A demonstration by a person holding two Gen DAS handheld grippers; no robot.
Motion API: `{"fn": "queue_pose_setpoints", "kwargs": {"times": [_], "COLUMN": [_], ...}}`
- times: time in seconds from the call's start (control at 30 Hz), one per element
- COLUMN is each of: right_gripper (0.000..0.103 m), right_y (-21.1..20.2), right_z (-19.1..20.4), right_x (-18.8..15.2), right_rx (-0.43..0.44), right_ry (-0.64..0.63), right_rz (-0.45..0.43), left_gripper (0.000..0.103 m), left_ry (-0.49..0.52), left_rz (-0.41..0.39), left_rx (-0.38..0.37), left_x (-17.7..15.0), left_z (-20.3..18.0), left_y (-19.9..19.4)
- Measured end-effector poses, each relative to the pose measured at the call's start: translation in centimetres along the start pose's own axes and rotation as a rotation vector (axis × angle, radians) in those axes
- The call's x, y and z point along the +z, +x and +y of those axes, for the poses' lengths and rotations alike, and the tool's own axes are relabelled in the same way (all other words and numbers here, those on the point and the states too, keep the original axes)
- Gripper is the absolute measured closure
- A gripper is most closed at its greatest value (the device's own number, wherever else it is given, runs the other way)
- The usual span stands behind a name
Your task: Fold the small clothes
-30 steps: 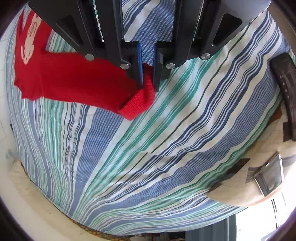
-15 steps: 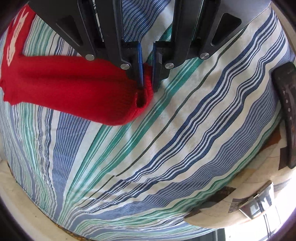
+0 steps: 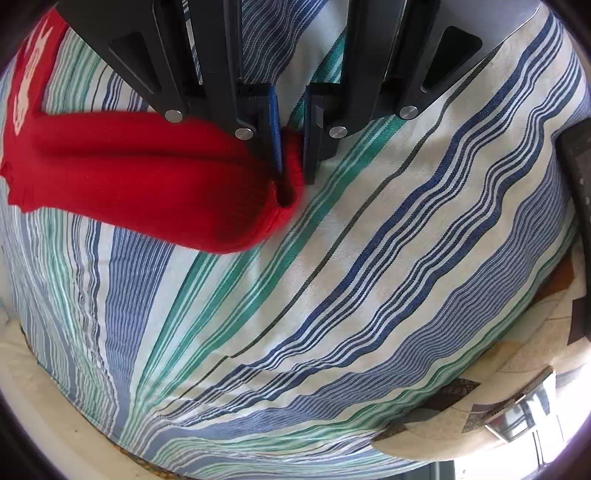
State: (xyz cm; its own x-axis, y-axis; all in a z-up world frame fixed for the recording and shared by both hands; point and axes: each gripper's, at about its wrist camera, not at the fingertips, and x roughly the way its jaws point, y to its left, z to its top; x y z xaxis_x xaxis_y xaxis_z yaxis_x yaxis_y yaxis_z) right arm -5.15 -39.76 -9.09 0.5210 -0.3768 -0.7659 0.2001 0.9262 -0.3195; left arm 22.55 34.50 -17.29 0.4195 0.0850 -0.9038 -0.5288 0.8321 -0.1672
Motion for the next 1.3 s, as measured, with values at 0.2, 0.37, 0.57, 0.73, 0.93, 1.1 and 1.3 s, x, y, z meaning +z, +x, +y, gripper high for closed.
{"fn": "queue_pose_setpoints", "kwargs": {"times": [0.2,0.37,0.57,0.73,0.93,1.1,1.3], "right_gripper": [0.021,0.021,0.021,0.023,0.029,0.035,0.035], "right_y": [0.0,-0.1,0.4,-1.0,0.1,5.3,1.9], "right_z": [-0.2,-0.4,-0.3,1.8,10.7,14.6,12.6], "right_x": [0.0,0.0,0.5,3.3,5.9,0.7,0.9], "right_rx": [0.021,0.029,0.098,0.401,0.619,0.611,0.575], "right_ry": [0.010,0.021,0.033,0.087,0.030,0.033,0.161], "right_rz": [-0.003,-0.008,0.023,0.044,0.090,0.287,0.142], "left_gripper": [0.024,0.024,0.024,0.033,0.042,0.042,0.027], "left_ry": [-0.051,0.089,0.412,0.781,0.851,0.852,0.833], "left_rz": [-0.018,-0.053,-0.016,0.012,0.142,0.121,-0.031], "left_rx": [-0.044,-0.127,-0.371,-0.506,-0.403,-0.400,-0.430], "left_x": [-2.6,-8.5,-17.8,-26.2,-30.9,-31.4,-31.5], "left_z": [2.0,-1.1,-12.1,-22.1,-21.9,-19.8,-18.7], "left_y": [-4.8,-9.9,-14.4,-15.3,-10.3,-11.5,-15.8]}}
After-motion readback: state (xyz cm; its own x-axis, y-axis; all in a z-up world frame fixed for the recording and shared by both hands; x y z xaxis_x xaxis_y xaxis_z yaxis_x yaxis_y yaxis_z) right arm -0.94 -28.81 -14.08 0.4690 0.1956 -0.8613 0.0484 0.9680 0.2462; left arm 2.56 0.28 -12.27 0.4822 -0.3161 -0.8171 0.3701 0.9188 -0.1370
